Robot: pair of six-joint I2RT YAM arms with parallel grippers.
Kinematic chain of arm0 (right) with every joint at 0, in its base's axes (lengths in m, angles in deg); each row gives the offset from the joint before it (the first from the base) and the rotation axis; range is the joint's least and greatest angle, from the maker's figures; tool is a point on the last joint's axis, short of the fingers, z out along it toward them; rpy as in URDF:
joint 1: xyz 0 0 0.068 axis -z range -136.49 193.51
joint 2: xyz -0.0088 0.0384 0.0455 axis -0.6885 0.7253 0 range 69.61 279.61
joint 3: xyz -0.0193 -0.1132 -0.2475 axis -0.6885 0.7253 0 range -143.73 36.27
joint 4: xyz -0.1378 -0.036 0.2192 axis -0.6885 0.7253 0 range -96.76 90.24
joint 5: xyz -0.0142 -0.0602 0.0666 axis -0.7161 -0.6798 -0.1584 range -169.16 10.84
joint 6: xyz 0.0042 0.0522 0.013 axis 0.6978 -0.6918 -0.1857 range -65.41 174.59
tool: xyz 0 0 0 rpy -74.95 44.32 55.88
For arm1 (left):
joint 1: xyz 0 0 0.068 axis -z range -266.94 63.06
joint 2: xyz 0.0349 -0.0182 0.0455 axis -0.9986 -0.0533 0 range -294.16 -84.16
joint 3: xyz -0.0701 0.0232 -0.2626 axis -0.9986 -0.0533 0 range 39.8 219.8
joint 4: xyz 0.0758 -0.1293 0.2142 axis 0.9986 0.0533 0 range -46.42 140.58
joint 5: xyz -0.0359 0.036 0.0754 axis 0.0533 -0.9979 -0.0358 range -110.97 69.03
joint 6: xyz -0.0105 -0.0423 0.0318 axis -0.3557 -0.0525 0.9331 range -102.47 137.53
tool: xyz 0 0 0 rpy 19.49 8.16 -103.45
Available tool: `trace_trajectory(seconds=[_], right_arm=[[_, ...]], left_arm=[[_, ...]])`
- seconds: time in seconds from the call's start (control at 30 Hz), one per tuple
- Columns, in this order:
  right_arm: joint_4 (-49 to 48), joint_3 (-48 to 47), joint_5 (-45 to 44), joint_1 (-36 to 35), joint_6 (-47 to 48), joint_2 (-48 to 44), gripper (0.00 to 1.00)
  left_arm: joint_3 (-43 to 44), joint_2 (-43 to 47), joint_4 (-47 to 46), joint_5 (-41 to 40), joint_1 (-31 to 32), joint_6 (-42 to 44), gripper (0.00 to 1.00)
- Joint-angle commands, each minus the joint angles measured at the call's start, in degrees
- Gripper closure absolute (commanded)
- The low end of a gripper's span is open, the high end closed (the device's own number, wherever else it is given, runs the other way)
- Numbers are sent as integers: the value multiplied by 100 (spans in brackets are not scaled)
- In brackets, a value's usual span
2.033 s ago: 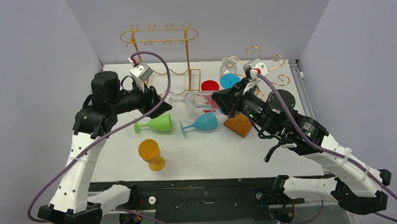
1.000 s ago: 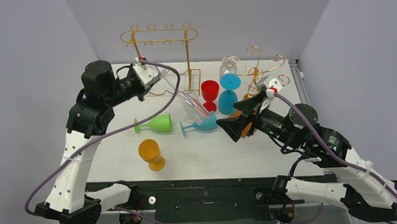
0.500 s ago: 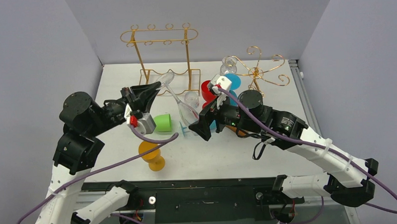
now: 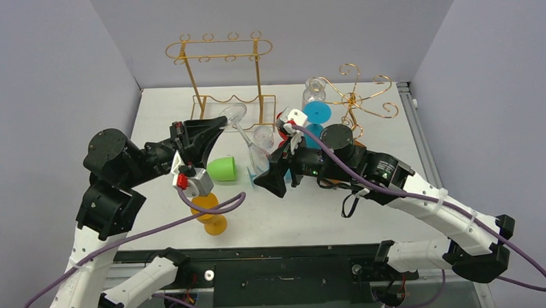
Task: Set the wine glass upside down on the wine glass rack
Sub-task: Turn the wine glass upside down at the wine rack.
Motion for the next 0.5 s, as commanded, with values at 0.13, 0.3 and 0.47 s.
trace_trajectory(seconds=[0.13,0.3,0.47], right_arm=[[-390,134,63,67,-19,120,53],[-702,539,-788,63,51,-220,77],[-1068,1025,-1598,85,205,-740,87]], left_arm=[[16,135,-732,265,23,-62,100],[-118,202,-1155,154,22,-322,100],[-470,343,-1918,-29,22,-787,45]])
